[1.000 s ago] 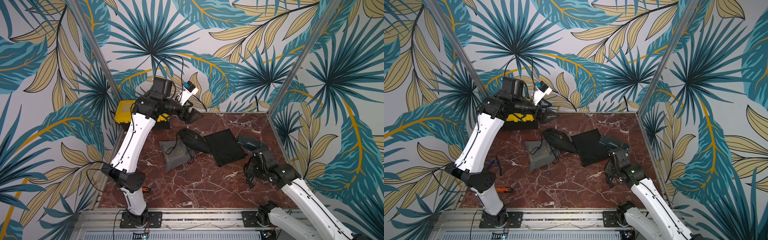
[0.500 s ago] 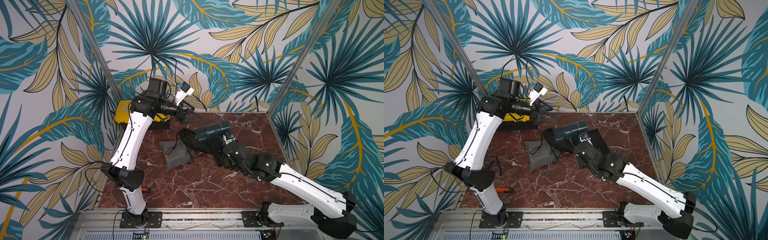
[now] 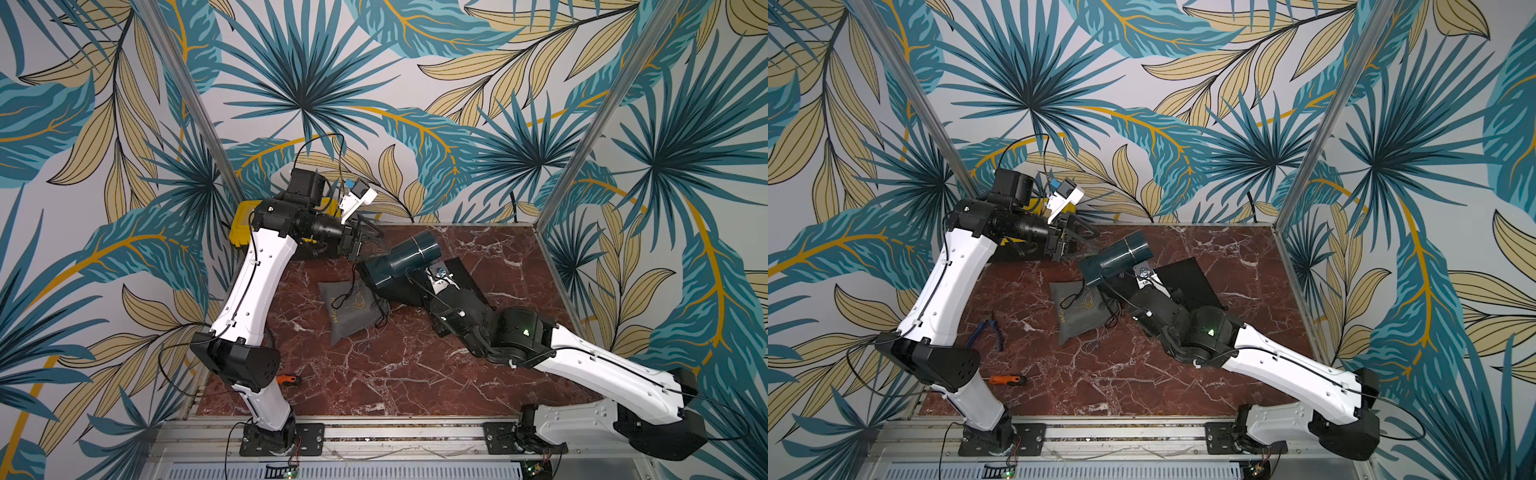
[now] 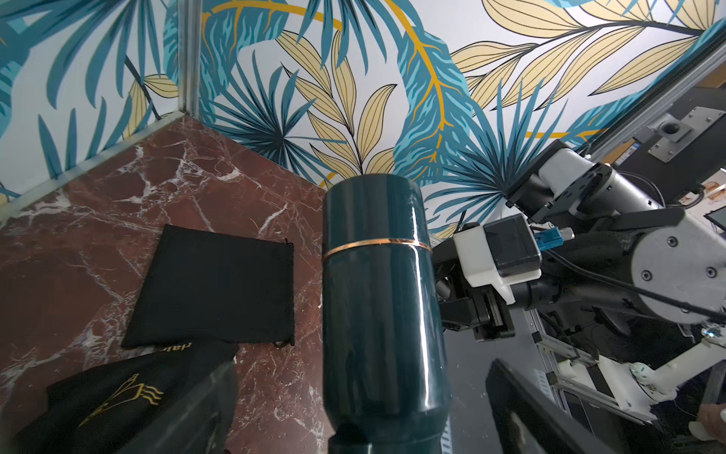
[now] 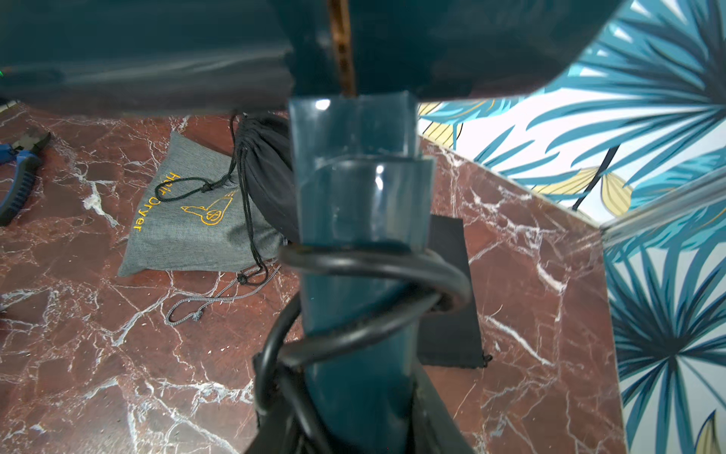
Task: Pack away hair dryers
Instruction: Pick up the hair dryer from the center of the board.
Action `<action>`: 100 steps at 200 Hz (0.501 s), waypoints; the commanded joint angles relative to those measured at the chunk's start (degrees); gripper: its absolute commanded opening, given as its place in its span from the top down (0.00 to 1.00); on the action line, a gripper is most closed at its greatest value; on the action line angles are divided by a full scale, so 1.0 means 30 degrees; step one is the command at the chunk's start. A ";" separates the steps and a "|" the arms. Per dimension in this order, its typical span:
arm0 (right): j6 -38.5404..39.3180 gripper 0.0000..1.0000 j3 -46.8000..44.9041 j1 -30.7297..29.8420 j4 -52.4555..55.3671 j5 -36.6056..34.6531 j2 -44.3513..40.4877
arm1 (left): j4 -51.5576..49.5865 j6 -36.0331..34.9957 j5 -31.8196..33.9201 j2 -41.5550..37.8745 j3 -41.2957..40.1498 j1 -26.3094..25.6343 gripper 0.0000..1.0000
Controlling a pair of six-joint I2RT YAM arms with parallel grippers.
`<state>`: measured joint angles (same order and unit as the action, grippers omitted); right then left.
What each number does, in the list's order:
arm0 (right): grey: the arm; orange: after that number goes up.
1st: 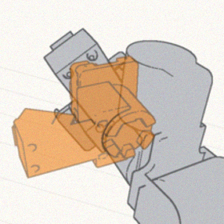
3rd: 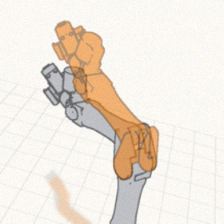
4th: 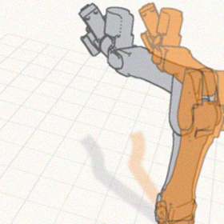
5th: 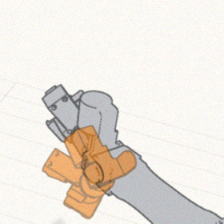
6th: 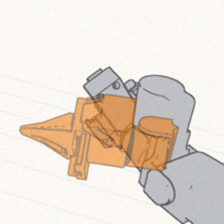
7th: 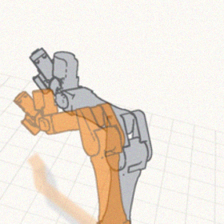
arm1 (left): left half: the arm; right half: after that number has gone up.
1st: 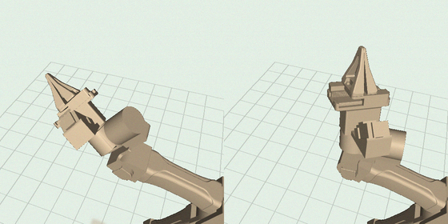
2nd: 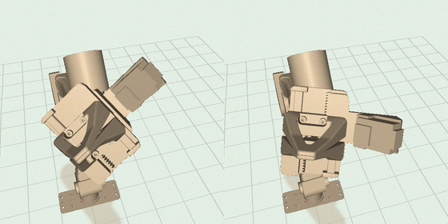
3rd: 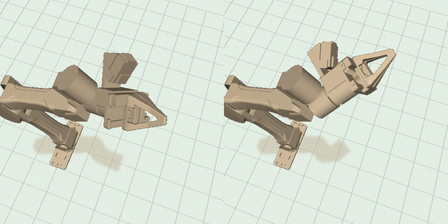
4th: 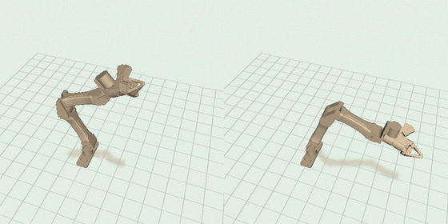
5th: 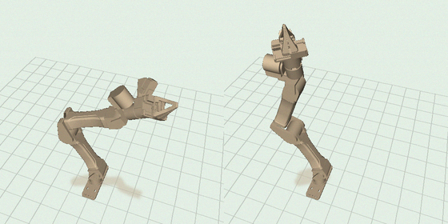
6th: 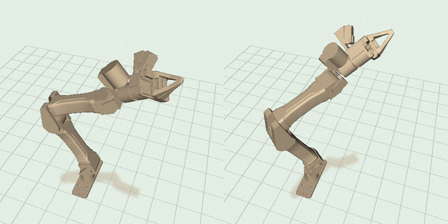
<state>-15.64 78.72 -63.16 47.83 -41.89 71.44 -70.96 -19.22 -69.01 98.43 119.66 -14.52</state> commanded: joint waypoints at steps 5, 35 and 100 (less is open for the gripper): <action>0.1072 1.00 0.0722 -0.0353 -0.1118 -0.1239 0.0192 | -0.0542 -0.1006 -0.1432 -0.0439 -0.1011 -0.0027 0.00; 0.1947 1.00 0.1064 -0.0823 -0.1348 -0.1866 0.0675 | -0.0546 -0.1097 -0.2591 -0.0305 -0.1653 -0.0115 0.01; 0.4433 1.00 0.1534 -0.1155 -0.2070 -0.3263 0.0767 | -0.1988 -0.3982 -0.1114 -0.1123 -0.2837 -0.0910 0.00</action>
<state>-6.24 81.89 -66.24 46.11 -47.33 74.37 -72.79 -25.06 -74.61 98.02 113.06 -15.66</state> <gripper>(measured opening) 0.349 0.997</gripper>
